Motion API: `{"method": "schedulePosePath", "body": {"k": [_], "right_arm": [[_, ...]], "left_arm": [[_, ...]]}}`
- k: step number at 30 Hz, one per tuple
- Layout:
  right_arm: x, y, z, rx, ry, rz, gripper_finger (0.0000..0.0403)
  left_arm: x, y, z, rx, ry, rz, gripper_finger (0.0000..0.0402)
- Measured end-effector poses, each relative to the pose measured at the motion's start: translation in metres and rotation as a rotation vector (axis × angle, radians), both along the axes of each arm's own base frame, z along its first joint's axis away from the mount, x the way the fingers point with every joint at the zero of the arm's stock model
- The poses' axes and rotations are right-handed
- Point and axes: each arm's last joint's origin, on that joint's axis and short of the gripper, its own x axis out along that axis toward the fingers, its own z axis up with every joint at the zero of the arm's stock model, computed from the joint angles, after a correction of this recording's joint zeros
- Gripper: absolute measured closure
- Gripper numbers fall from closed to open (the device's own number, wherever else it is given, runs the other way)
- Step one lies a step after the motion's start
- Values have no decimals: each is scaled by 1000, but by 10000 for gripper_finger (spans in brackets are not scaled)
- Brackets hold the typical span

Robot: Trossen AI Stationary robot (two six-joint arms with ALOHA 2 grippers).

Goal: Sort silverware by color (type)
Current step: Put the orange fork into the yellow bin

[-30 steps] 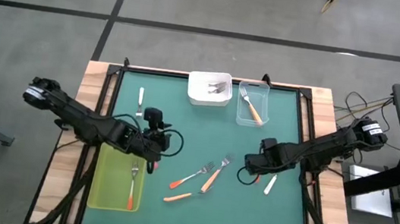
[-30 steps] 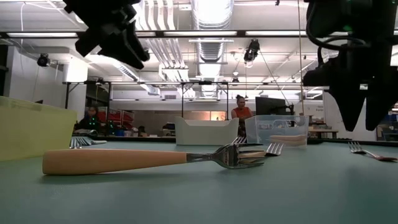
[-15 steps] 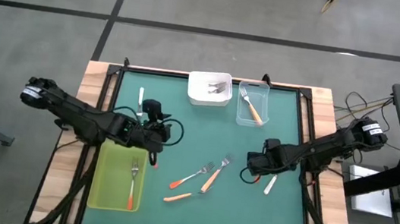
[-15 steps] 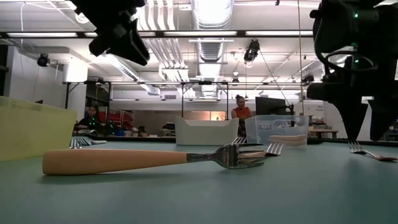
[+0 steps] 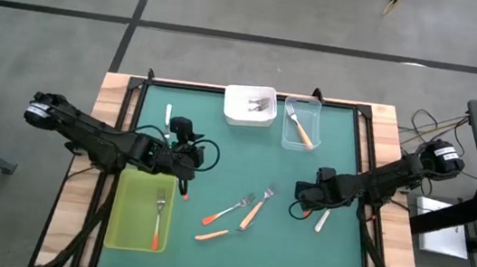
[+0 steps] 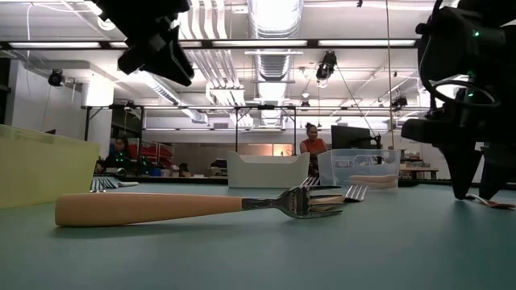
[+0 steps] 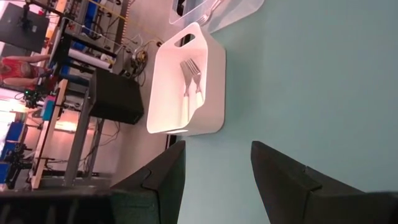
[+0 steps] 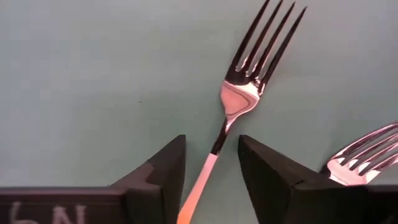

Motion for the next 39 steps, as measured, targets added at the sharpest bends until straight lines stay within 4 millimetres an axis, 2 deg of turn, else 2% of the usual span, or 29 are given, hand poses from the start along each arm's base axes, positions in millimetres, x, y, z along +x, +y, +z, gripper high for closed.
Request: {"method": "schedulePosePath", "body": {"k": [8, 12, 22, 26, 30, 34, 39], "right_arm": [[0, -1, -1, -21, -10, -13, 352], [2, -1, -1, -33, -31, -14, 383], [6, -2, 2, -107, -108, 0, 393], [4, -4, 14, -150, -162, 48, 393], [4, -7, 34, -251, -251, 117, 393], [7, -10, 54, -420, -378, 192, 393], [25, -8, 78, -651, -532, 337, 394]], "left_arm": [[0, 0, 0, -1, -5, 0, 238], [0, 0, 0, -1, -6, 0, 238], [2, -1, 1, -20, -23, -11, 238], [6, -2, 4, -61, -69, -39, 238], [12, -5, 8, -123, -140, -80, 238], [17, -8, 9, -236, -261, -110, 238], [23, -10, 7, -324, -425, -117, 238]]}}
